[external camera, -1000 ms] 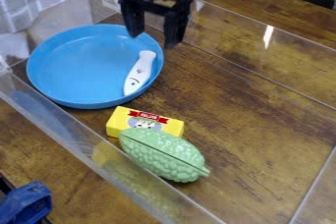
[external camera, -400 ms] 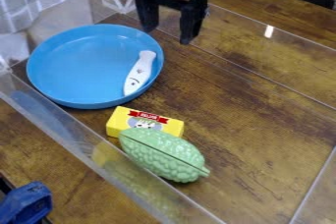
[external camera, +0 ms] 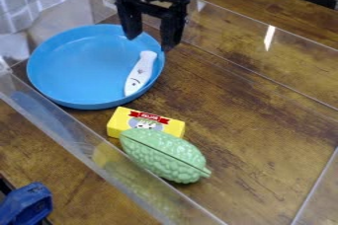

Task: Put the yellow brick in the blue tray

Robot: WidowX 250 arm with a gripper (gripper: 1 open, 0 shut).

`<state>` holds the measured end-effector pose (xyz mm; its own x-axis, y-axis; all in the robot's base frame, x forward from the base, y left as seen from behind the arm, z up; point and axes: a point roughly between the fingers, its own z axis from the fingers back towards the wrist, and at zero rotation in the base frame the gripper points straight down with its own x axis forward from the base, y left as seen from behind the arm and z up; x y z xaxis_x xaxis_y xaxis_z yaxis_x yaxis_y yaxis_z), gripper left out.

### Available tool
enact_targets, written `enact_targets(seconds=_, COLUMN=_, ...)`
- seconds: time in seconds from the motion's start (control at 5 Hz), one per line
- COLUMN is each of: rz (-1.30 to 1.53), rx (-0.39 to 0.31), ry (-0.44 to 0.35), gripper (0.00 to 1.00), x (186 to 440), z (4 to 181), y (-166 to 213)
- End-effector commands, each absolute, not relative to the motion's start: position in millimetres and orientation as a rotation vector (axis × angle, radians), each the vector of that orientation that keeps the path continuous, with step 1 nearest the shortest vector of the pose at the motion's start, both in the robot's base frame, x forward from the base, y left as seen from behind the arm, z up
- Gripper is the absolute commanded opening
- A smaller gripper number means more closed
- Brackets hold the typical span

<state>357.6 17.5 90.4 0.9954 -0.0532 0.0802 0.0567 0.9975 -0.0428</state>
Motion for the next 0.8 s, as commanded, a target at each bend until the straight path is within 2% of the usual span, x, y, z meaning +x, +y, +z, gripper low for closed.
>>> enact_targets(seconds=0.0, rz=-0.229, rx=-0.053, ry=-0.151, gripper=1.0, x=339.6, z=115.9, y=8.9)
enact_targets(seconds=0.4, rz=-0.396, rx=-0.06, ry=-0.136, gripper=1.0, x=322.1, z=100.8, y=5.3)
enact_targets(seconds=0.6, rz=-0.387, rx=-0.058, ry=-0.133, gripper=1.0, x=328.3, z=106.7, y=11.6)
